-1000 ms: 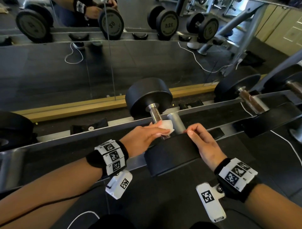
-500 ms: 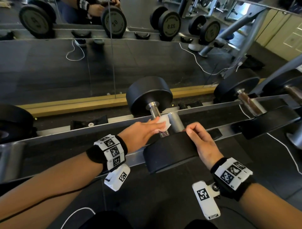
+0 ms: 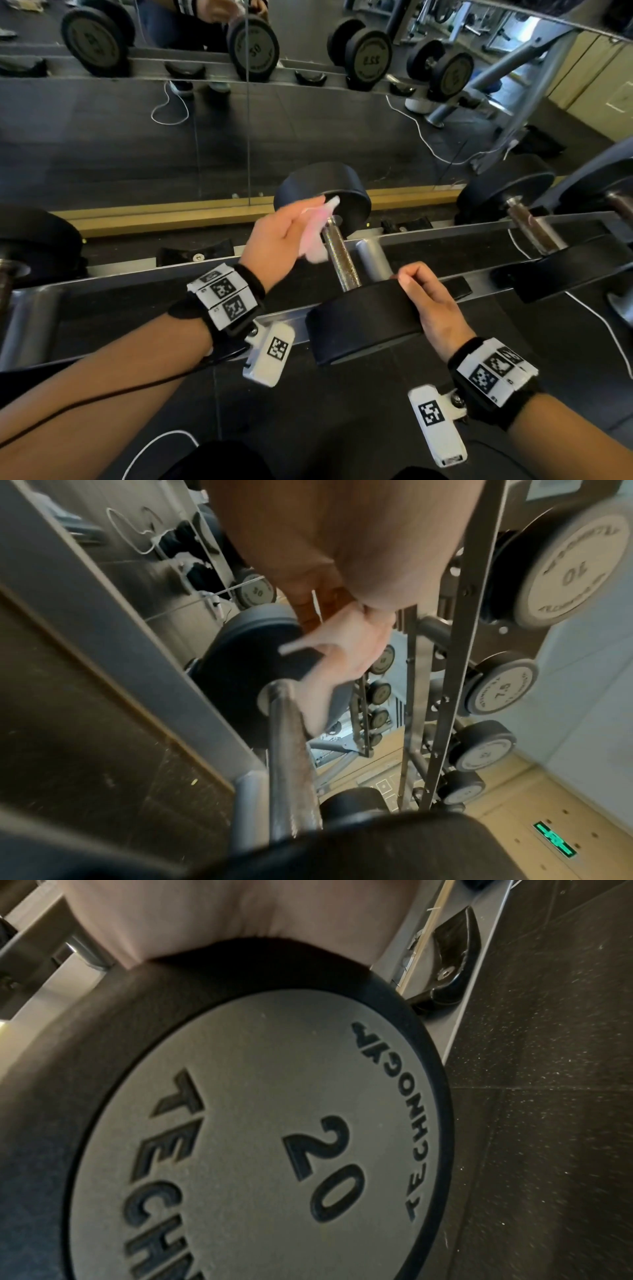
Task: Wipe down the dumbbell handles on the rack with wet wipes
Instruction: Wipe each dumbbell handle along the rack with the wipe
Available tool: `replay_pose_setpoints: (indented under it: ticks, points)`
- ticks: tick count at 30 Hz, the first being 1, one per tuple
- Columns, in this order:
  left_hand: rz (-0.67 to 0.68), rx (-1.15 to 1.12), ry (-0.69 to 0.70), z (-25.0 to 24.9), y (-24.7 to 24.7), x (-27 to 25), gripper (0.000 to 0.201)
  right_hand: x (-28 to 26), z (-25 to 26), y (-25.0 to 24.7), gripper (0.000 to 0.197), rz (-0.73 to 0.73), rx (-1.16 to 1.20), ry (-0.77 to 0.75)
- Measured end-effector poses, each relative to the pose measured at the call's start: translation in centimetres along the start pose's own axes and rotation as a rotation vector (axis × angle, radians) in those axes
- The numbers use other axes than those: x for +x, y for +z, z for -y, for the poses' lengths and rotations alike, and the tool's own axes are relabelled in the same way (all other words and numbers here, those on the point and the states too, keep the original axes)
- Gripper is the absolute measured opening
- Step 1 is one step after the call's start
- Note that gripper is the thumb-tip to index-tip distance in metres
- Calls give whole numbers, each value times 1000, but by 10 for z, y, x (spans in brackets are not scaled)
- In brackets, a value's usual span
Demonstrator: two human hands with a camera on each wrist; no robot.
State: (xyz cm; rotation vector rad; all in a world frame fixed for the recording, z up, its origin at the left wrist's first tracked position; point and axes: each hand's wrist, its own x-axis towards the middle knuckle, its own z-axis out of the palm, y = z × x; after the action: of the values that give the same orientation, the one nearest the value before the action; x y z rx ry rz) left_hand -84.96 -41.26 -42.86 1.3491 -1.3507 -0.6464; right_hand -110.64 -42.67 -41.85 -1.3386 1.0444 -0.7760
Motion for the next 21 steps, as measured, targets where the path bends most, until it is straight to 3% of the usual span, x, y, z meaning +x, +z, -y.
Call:
replay_pose_setpoints:
  ticks: [1,3,5,7,13,21]
  points:
    - [-2,69,79,-2,0,4,38,0,0,0,9,0,-2,-1]
    - [124,218,217,-2,5,10,37,-1,-1,0,13,0,-23,-2]
    - [359,355,238,3,17,10,38,-1,-2,-1,17,-3,-18,-2]
    - [496,422,201,10,24,7,38,-1,-3,0,18,-7,2,-3]
    - [580,283,199,14,22,-9,35,0,-3,1,23,-27,16,-7]
    - [619,180,0,15,24,-34,38,2,-8,-4,20,-12,4,-4]
